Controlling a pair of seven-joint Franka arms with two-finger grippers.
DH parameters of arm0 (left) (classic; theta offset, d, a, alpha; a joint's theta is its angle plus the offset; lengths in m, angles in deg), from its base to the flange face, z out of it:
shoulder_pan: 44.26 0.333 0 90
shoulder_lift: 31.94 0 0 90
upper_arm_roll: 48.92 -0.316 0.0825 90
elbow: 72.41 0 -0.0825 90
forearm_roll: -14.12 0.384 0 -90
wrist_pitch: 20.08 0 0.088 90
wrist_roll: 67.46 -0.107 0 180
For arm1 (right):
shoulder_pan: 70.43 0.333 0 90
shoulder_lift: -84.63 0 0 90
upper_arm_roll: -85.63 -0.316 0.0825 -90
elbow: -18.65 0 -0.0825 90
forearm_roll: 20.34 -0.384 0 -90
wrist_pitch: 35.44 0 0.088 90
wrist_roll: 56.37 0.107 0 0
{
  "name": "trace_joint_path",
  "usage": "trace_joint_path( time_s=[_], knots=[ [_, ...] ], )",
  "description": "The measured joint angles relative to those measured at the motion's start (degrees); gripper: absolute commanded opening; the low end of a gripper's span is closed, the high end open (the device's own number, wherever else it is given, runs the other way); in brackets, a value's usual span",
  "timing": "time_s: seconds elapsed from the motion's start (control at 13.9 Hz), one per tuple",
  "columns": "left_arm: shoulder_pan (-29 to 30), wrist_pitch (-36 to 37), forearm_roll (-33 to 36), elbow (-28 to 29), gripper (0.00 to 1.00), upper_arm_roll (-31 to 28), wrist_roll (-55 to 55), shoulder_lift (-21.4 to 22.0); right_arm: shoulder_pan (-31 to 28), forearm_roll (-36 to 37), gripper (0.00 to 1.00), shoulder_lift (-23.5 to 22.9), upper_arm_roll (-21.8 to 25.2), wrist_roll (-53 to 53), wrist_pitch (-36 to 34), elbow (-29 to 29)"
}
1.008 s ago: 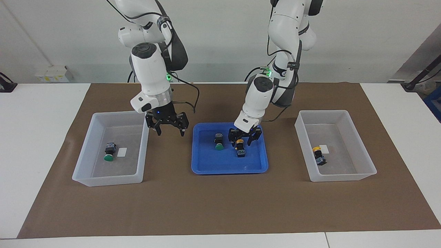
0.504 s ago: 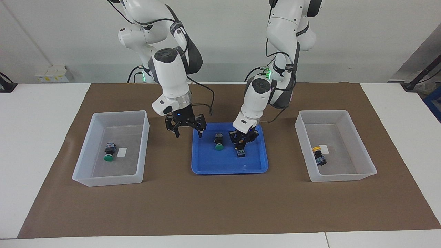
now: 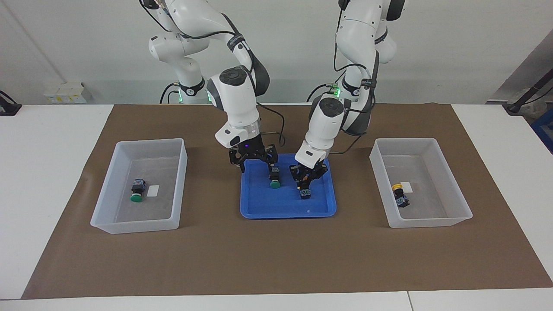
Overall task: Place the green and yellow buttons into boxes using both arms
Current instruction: 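Grasp the yellow button with the left gripper while the right gripper grasps the green one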
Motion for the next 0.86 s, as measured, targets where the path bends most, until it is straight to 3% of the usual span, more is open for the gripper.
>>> trace_joint_path(
  time_s=[0.22, 0.5, 0.79, 0.86],
  knots=[
    [4.2, 8.4, 0.1, -5.2, 0.0, -0.5, -2.0, 2.1, 1.0, 0.0, 1.0, -0.5, 0.0, 0.0, 2.4, -2.3],
    [14.4, 21.0, 0.4, -12.2, 0.0, -0.9, -11.1, 5.3, 3.1, 0.2, 1.0, -2.1, 0.0, 0.0, 5.7, -3.6],
    [24.3, 23.9, 0.5, -14.0, 0.0, -1.1, -25.0, 5.4, 6.3, 4.7, 1.0, -6.2, 0.0, 0.0, 6.4, -3.3],
    [26.6, 24.1, 0.5, -13.9, 0.0, -1.1, -28.7, 5.3, 6.8, 5.6, 0.68, -7.1, 0.0, 0.1, 6.5, -3.3]
  ],
)
